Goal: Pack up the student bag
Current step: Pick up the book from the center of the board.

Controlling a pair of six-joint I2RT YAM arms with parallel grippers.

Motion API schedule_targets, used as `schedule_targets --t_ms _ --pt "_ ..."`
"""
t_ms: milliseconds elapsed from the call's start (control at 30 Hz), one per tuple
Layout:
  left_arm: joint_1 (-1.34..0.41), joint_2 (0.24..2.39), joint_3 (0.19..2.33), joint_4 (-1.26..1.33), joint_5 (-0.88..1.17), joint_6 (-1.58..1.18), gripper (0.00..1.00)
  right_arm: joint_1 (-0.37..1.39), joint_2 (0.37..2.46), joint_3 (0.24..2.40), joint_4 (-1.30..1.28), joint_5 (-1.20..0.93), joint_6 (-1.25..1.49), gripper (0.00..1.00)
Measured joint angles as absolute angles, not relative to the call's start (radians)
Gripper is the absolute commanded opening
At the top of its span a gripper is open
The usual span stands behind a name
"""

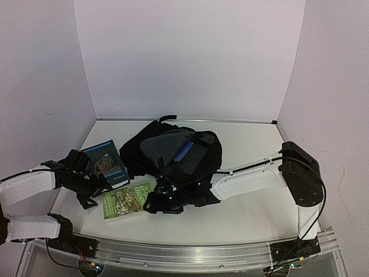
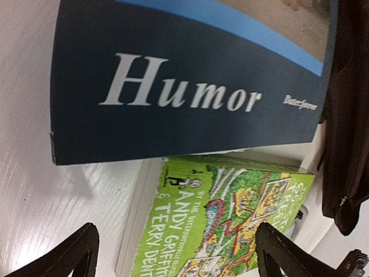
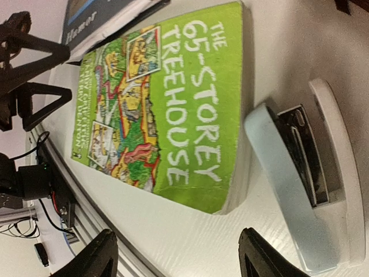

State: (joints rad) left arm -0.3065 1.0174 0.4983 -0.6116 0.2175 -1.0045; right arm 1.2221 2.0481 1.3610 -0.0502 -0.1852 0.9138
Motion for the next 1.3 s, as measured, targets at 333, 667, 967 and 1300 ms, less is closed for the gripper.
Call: schedule_targets --t_ms 333,667,967,1300 --pt "-0.307 1.104 0.468 -0.551 0.239 -0.992 0.71 1.220 2.123 1.418 -0.086 -0.162 0.948 0.70" --pt "-0.307 1.145 0.468 -0.510 0.239 -0.986 0.60 1.207 2.163 1.467 -0.091 -0.157 0.960 0.69" --pt "-0.306 1.178 0.461 -0.459 0.249 -0.982 0.51 1.180 2.194 1.481 -0.068 -0.204 0.970 0.67" --pt "-0.299 1.178 0.436 -0.393 0.267 -0.978 0.46 1.142 2.218 1.454 0.076 -0.324 1.042 0.55"
